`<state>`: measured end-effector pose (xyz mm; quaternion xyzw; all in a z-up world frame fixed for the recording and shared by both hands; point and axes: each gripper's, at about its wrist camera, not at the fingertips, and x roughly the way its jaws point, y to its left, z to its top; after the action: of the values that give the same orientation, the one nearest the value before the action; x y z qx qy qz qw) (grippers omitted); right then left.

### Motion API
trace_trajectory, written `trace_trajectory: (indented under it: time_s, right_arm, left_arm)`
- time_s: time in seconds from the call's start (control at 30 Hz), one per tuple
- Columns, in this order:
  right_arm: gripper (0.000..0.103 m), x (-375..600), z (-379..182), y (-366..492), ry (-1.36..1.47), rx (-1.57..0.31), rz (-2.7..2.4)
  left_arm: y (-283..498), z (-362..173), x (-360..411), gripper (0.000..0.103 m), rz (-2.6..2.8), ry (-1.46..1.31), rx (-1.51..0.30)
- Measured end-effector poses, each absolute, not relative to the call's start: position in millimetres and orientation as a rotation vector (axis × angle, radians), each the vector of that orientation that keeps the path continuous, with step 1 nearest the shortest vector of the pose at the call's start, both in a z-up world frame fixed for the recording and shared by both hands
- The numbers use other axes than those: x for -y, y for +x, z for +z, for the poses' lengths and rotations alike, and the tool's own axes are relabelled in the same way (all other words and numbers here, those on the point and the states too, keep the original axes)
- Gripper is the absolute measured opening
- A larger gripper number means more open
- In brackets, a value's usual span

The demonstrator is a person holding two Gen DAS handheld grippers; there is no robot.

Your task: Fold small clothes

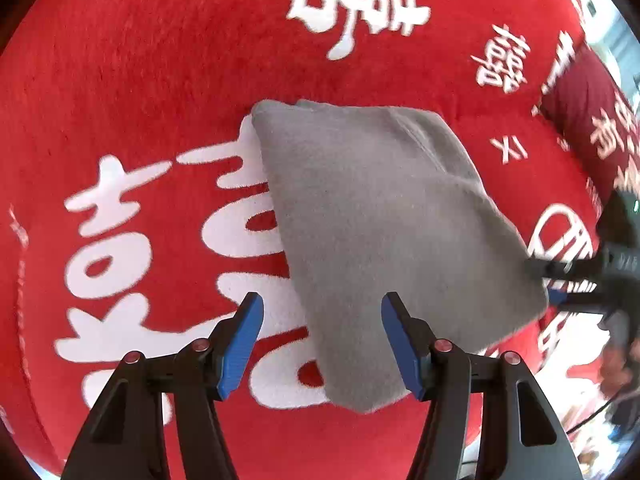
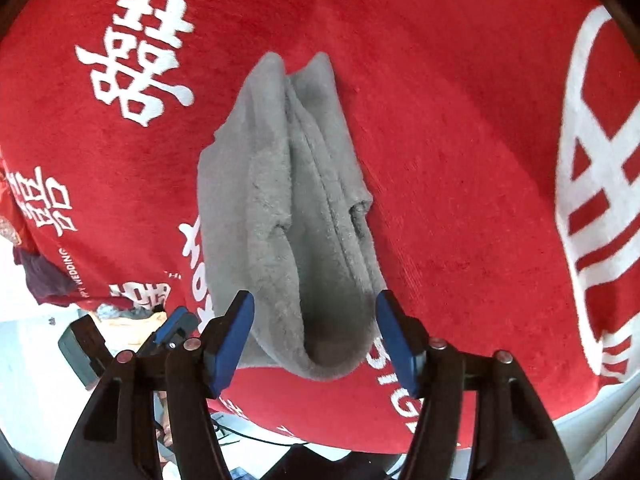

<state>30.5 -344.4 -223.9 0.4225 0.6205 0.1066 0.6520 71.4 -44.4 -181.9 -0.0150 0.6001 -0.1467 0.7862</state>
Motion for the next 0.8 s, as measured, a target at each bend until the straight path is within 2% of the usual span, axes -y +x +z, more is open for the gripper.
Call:
trace_trajectory:
  time_s: [0.03, 0.07, 0.1, 0.13, 0.23, 0.4, 0.53, 0.67, 0.8]
  right_arm:
    - [0.059, 340, -224, 33, 0.922, -1.424, 0.226]
    - [0.027, 334, -222, 37, 0.843, -1.445, 0.198]
    - [0.012, 332, -221, 38, 0.783, -1.46, 0.183]
    - [0.008, 328, -221, 39, 0.708, -1.48, 0.158]
    - [0.008, 324, -229, 36, 0.568, -1.511, 0.11]
    - [0.011, 326, -226, 23, 0.56, -1.512, 0.093]
    - [0.029, 329, -222, 11, 0.587, -1.524, 0.047]
    - [0.032, 324, -209, -2, 0.565, -1.53, 0.023]
    - [0.04, 309, -196, -10, 0.485, -1.551, -0.011]
  left_arm:
    - [74, -184, 44, 0.063, -0.325, -0.068, -1.304]
    - [77, -188, 43, 0.063, -0.336, -0.107, -1.317]
    - [79, -195, 43, 0.063, -0.34, -0.133, -1.338]
    - [79, -203, 45, 0.063, -0.326, -0.132, -1.36]
    - [74, -227, 47, 0.063, -0.285, -0.11, -1.433]
    - [60, -221, 40, 0.063, -0.281, -0.099, -1.451]
    - [55, -214, 30, 0.063, -0.267, -0.102, -1.484]
    - [50, -204, 20, 0.063, -0.259, -0.092, -1.494]
    - [46, -195, 16, 0.063, -0.271, -0.092, -1.497]
